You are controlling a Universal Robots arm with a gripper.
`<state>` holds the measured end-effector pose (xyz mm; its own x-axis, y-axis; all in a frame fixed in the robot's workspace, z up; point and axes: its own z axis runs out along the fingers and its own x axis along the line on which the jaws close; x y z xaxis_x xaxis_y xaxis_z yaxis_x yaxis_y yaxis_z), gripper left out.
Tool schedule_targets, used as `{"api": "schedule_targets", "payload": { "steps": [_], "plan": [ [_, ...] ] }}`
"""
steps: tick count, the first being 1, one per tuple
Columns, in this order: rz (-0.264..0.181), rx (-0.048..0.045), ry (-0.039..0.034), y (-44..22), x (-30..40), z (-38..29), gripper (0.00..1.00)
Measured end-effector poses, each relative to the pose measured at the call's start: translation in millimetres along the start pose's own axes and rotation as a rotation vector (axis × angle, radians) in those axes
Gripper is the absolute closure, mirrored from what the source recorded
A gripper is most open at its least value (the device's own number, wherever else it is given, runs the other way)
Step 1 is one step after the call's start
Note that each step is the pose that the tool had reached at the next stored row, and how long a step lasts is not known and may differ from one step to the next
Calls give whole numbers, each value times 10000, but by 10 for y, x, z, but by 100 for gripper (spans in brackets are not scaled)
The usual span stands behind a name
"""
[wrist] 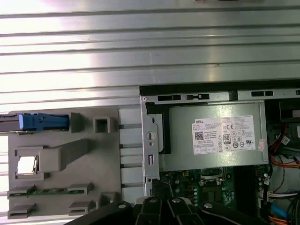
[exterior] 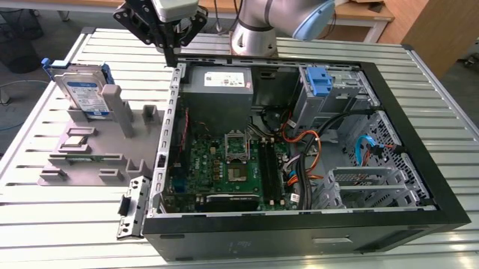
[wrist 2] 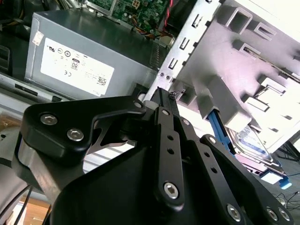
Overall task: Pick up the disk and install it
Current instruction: 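Reach for the disk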
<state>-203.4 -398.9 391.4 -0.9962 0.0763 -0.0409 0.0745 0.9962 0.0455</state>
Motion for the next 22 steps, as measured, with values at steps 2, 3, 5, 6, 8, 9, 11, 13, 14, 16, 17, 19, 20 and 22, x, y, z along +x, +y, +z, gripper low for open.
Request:
{"api": "schedule_targets", "payload": {
  "steps": [2, 3, 5, 6, 8, 9, 11, 13, 14, 16, 17, 19, 20, 22],
  "plan": [
    [-1, -1, -3, -4, 56, -1, 90],
    [-2, -1, -5, -7, 88, -2, 90],
    [-2, -1, -9, -12, 150, -3, 90],
    [-1, -2, -11, -14, 178, -4, 90],
    [-1, -2, -13, -18, 232, -5, 90],
    [-2, -1, -13, -20, 258, -6, 90],
    [-2, -1, -13, -23, 304, -6, 90],
    [-2, -2, -14, -26, 335, -6, 90],
    [-2, -1, -14, -26, 344, -6, 90],
    [-1, -3, -15, -27, 355, -5, 90],
    [-1, -2, -15, -27, 360, -5, 90],
    [-2, -2, -14, -28, 369, -5, 90],
    [-3, -2, -14, -28, 372, -5, 90],
    [-2, -1, -14, -29, 376, -5, 90]
  ]
}}
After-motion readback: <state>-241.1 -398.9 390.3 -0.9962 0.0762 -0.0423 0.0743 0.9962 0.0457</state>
